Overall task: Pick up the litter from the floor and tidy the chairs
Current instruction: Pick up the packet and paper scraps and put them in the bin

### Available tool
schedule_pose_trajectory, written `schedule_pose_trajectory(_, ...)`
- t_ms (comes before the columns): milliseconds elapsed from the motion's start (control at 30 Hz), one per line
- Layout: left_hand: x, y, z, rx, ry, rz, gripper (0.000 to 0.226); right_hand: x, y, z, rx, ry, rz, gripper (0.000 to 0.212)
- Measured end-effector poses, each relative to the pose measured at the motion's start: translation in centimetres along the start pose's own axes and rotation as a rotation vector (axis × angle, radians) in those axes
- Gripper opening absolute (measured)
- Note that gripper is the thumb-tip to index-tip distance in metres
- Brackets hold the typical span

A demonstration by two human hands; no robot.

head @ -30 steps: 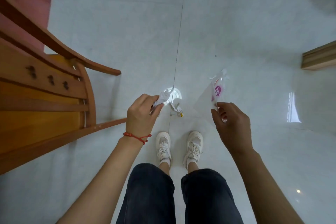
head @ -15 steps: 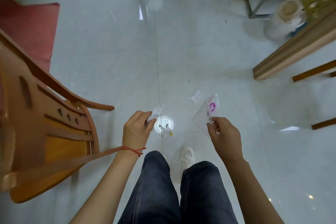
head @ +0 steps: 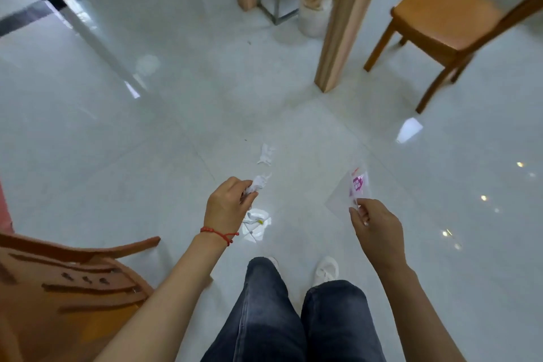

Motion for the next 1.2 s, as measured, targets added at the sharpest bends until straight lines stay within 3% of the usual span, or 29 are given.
schedule_pose_trajectory(267,0.0,15.0,4.8,-0.098,-0.131,0.262,0.013,-7.9,8.4,-11.4,-0.035,0.212,0.237,0.012)
schedule_pose_trajectory(367,-1.1,22.3,7.7,-0.137,-0.156,0.388,0.007,-11.6,12.3,-16.4,-0.043,0.307,0.337,0.012)
schedule_pose_trajectory(633,-7.2,41.8,14.4,-0.213,-0.337,0.748,0.016,-23.9,22.4,-27.5,-0.046,0.548,0.664,0.007)
schedule_pose_trajectory(1200,-21.8,74.9,26.4,-0.371,-0.759,1.555,0.009,-42.4,31.4,-39.1,-0.223,1.132,1.216,0.011)
Point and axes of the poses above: each hand's wrist, its own x-axis towards the middle knuckle, its own z-axis out of the palm, y = z × x, the point moved 7 cm from there along x, towards the middle knuckle, and after that the axes turned 7 degrees about x, right-handed, at the moved point
